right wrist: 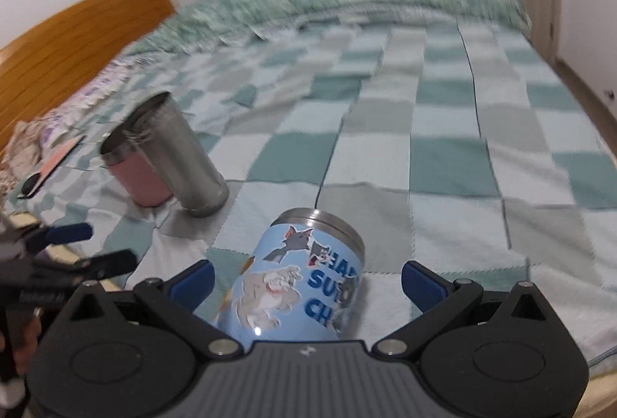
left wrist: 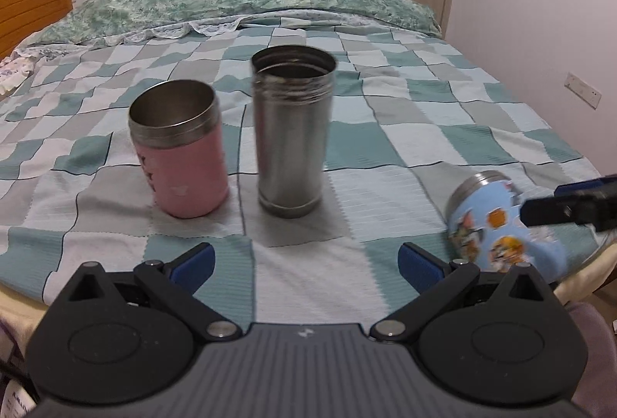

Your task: Flip cup upright

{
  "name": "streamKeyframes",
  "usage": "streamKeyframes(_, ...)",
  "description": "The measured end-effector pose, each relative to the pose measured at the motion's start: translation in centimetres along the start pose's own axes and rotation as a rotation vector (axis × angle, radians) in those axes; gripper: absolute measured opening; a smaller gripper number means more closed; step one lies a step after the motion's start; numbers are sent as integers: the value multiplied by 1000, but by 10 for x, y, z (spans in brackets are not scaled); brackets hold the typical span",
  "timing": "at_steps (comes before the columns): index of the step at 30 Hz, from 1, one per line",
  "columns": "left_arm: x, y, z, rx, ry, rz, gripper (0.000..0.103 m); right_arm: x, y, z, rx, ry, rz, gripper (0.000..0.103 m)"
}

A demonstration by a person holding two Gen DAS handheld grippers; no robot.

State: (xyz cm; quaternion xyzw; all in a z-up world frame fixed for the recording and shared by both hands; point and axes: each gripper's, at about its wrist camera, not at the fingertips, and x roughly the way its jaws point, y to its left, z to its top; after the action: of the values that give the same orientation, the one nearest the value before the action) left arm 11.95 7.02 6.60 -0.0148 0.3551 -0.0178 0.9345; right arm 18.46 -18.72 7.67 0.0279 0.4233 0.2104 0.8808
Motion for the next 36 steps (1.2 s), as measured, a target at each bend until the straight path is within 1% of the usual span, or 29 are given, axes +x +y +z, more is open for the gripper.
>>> streamKeyframes(2,4,7,-2,4,0,-13,103,16,3,6,21,54,-20,103)
streamKeyframes(5,11,14,-4,7,-3,-27,103,38,3,11,67,146,-15,103)
streamKeyframes(10,18,24,-6,15,-9,-53,103,61,3,10,106,242,-18,103)
streamKeyframes(12,22,26,-6,18,-9,-59,103,67,3,9,115,260,-32,103)
streamKeyframes(13,23,27,-6,18,-9,-61,103,68,1,8,134,262,-27,101)
streamKeyframes(14,24,27,-6,18,-8,-63,103,69,0,9,152,263,-13,98)
streamKeyframes(15,25,28,-6,19,-9,-66,103,69,-2,9,164,267,3,90)
streamKeyframes(16,26,28,-7,20,-11,-72,103,69,-3,9,170,272,11,89)
streamKeyframes(20,28,27,-7,26,-15,-76,103,63,-7,8,162,262,43,87)
streamKeyframes(22,27,26,-8,29,-22,-85,103,58,-7,7,148,232,54,87)
streamKeyframes(25,27,25,-8,31,-23,-91,103,42,-4,4,121,144,84,86)
streamKeyframes(27,26,25,-7,34,-26,-92,103,29,-1,3,97,59,114,84)
streamKeyframes(29,24,26,-6,34,-32,-92,103,16,6,1,48,-38,120,83)
streamKeyframes(34,19,31,0,18,-52,-75,103,-1,31,5,-94,-265,88,83)
streamKeyframes(36,18,33,2,12,-57,-63,103,-1,41,10,-142,-332,69,83)
